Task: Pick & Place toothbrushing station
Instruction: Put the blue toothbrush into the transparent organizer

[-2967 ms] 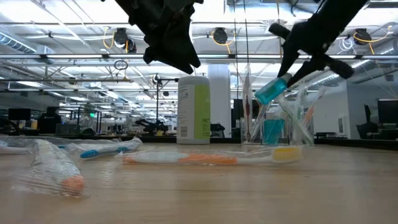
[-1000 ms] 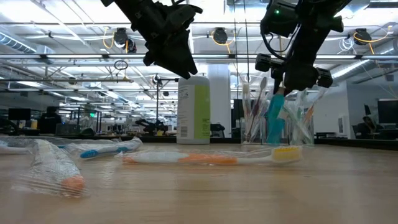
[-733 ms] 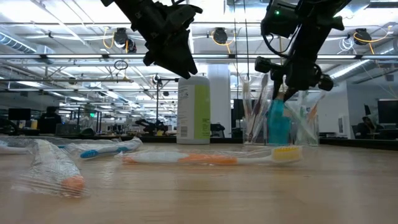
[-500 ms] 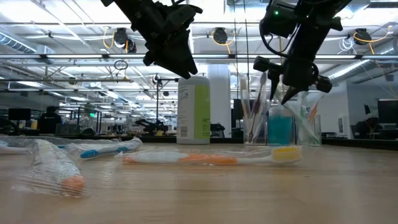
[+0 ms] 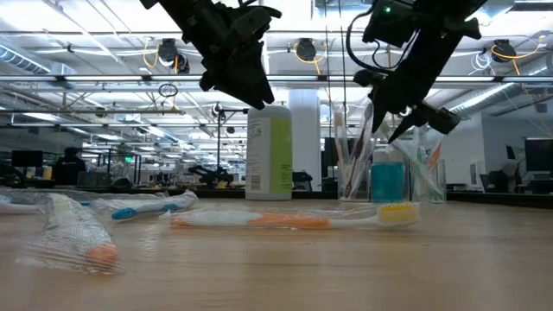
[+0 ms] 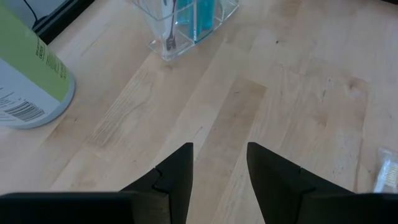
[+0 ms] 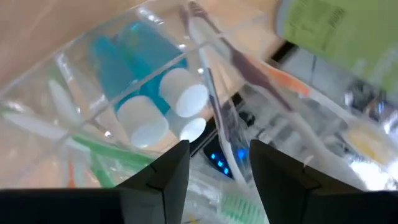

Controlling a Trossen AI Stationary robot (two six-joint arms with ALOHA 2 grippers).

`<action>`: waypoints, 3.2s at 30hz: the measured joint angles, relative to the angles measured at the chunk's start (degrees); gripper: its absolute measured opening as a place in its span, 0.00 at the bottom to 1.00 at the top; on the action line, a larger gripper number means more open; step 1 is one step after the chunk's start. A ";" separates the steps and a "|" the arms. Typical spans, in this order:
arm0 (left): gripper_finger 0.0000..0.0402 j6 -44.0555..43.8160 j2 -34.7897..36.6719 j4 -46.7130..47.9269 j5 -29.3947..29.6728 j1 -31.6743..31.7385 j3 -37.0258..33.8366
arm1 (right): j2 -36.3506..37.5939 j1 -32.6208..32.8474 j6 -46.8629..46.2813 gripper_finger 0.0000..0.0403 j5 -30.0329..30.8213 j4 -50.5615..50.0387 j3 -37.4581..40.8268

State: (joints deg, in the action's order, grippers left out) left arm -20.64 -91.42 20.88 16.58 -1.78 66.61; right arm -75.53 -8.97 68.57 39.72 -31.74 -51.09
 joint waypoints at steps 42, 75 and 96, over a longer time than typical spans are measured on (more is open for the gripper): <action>0.39 -5.15 0.00 -1.71 -0.25 -6.86 0.00 | 11.63 23.90 -76.95 0.35 -30.97 65.84 28.92; 0.39 -0.48 -0.02 -10.45 -7.78 -11.91 0.00 | 11.61 23.69 -77.81 0.35 -30.85 67.60 28.94; 0.39 -26.56 -0.02 15.57 -1.35 -9.45 0.00 | 11.61 23.65 -75.38 0.35 -30.81 64.92 28.92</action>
State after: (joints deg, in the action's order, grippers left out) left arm -47.20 -91.44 36.45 15.23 -11.23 66.61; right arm -63.92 14.68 -6.81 8.91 33.18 -22.17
